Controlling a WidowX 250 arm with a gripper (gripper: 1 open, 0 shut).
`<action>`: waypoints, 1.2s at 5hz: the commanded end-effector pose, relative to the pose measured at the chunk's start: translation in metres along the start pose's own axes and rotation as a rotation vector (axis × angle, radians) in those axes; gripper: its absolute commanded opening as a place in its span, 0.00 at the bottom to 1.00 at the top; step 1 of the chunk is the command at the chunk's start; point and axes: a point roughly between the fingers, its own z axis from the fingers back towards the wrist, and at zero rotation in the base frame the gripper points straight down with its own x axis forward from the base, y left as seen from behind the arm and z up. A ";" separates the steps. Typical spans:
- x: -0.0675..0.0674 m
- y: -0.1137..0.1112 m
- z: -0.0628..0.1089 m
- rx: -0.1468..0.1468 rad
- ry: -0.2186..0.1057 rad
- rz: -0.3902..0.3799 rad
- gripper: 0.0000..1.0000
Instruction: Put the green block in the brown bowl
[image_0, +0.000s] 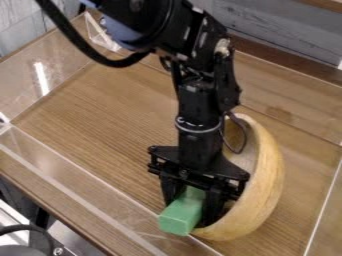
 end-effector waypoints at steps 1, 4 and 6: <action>0.007 0.000 0.011 -0.015 -0.027 -0.003 0.00; 0.005 0.002 0.017 -0.023 -0.007 0.002 0.00; 0.005 0.003 0.021 -0.030 0.001 -0.001 0.00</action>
